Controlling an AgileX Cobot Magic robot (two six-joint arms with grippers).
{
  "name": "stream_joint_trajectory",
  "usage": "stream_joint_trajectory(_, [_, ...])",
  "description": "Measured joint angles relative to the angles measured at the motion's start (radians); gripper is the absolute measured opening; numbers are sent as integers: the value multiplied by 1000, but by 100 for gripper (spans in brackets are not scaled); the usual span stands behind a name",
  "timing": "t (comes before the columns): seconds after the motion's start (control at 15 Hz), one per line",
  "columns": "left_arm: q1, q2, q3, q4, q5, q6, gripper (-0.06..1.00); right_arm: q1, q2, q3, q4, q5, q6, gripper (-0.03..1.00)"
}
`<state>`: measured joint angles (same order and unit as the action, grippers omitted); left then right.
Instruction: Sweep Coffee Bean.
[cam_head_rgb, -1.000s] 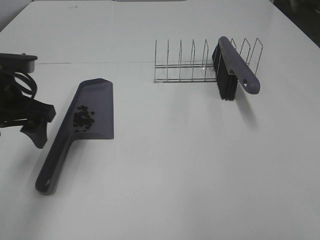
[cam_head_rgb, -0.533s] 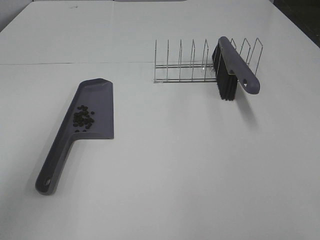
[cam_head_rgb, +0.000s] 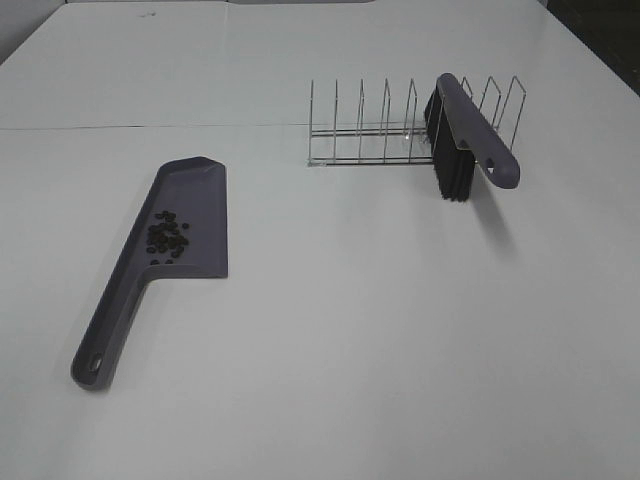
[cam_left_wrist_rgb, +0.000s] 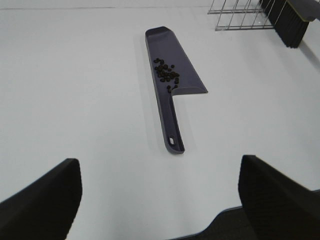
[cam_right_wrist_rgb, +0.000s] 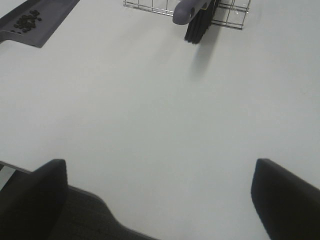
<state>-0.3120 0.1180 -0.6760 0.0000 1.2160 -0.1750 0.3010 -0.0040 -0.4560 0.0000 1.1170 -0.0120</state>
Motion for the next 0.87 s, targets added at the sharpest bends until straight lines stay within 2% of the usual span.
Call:
stream_joint_trajectory(0.13, [0, -86, 47, 0, 2, 25, 77, 0, 0, 0, 0, 0, 0, 93])
stream_joint_trajectory(0.2, [0, -121, 96, 0, 9, 76, 77, 0, 0, 0, 5, 0, 0, 93])
stream_joint_trajectory(0.33, [0, -121, 105, 0, 8, 99, 77, 0, 0, 0, 5, 0, 0, 93])
stream_joint_trajectory(0.53, [0, -124, 150, -22, -111, 104, 77, 0, 0, 0, 5, 0, 0, 93])
stream_joint_trajectory(0.87, [0, -125, 156, -31, -136, 105, 77, 0, 0, 0, 5, 0, 0, 93])
